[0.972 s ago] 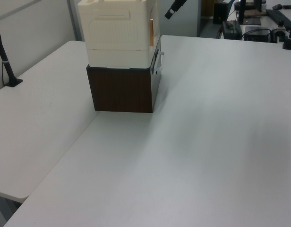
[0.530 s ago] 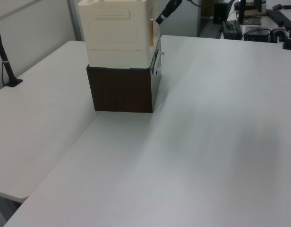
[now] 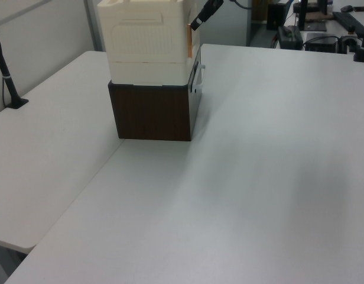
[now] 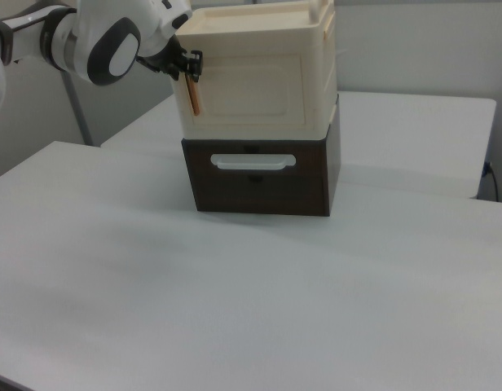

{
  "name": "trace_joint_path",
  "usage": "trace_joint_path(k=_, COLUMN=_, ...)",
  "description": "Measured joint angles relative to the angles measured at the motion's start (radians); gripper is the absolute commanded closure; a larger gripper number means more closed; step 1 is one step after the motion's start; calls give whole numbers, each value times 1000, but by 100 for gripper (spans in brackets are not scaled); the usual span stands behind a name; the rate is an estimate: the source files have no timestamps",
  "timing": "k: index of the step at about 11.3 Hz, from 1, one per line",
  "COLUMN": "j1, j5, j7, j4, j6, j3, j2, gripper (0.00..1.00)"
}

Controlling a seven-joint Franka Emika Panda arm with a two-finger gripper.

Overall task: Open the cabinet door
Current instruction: 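Close the gripper around the orange handle of the cabinet door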

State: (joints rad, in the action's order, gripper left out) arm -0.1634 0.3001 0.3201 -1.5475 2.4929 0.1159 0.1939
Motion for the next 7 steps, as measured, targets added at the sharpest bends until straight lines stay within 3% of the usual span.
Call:
trace_joint_path(k=1, j1=0, j5=0, j7=0, j4=3, j6=0, j3=-1, j2=6, gripper=60)
trace_joint_path(k=5, j1=0, j5=0, j7=-25, j4=34, j6=2, j3=-1, j2=40, gripper=89)
trace_joint_path(k=7, j1=0, j5=-3, j7=-26, j4=36, j6=2, j3=-6, j2=39, gripper=89)
